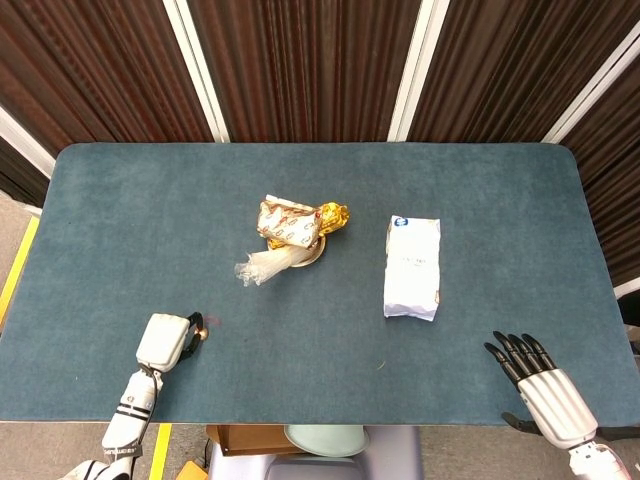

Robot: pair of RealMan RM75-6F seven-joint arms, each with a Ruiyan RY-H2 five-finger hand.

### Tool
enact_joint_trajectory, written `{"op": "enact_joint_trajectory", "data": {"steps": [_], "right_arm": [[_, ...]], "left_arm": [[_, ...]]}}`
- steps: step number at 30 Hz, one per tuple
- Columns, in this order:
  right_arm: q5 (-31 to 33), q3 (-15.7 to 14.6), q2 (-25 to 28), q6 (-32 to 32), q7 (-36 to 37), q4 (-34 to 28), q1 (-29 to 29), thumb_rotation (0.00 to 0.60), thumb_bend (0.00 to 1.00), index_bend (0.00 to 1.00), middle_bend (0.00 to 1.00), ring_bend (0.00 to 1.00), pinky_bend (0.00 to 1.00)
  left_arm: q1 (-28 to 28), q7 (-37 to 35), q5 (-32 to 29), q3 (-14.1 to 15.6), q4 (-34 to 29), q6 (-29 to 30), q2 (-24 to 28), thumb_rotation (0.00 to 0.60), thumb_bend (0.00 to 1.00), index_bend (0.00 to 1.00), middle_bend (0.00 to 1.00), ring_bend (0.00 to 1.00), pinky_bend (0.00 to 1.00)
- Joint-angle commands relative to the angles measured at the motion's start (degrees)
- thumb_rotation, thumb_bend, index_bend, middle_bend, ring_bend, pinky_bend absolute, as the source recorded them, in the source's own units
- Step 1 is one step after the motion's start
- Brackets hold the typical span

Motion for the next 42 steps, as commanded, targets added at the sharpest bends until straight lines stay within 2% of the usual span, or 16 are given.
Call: {"op": "enact_joint_trajectory", "data": {"steps": [1, 17, 32, 42], "right_arm": [[0.0, 0.0, 0.0, -0.1, -0.1, -0.1, 0.0, 0.600, 0.21, 0.00, 0.00, 0.00, 0.00], [0.2, 0.0, -0.3, 0.1, -0.8, -0.1, -0.2, 0.600, 0.21, 0.00, 0.00, 0.00, 0.00], [0.2, 0.0, -0.1, 0.0, -0.6, -0.2, -0.1, 0.600, 0.21, 0.00, 0.00, 0.00, 0.00], [0.2, 0.0, -0.1, 0.0, -0.5, -0.1, -0.1, 0.600, 0.21, 0.00, 0.00, 0.00, 0.00]], "left_arm": [[-0.1, -0.2, -0.2, 0.0, 0.1, -0.1, 0.0, 0.600, 0.43, 0.52, 1.00, 1.00, 1.00], [-0.3, -0.2, -0.6, 0.3, 0.3, 0.0, 0.3, 0.600, 0.43, 0.56, 1.00, 1.00, 1.00], [-0.6, 0.2, -1.0, 0.4, -0.6, -0.2, 0.4, 0.600, 0.43, 0.51, 1.00, 1.00, 1.00], [-0.8, 0.7, -1.4, 0.6, -0.5, -0.7, 0.4, 0.600, 0.43, 0.55, 1.00, 1.00, 1.00]]}}
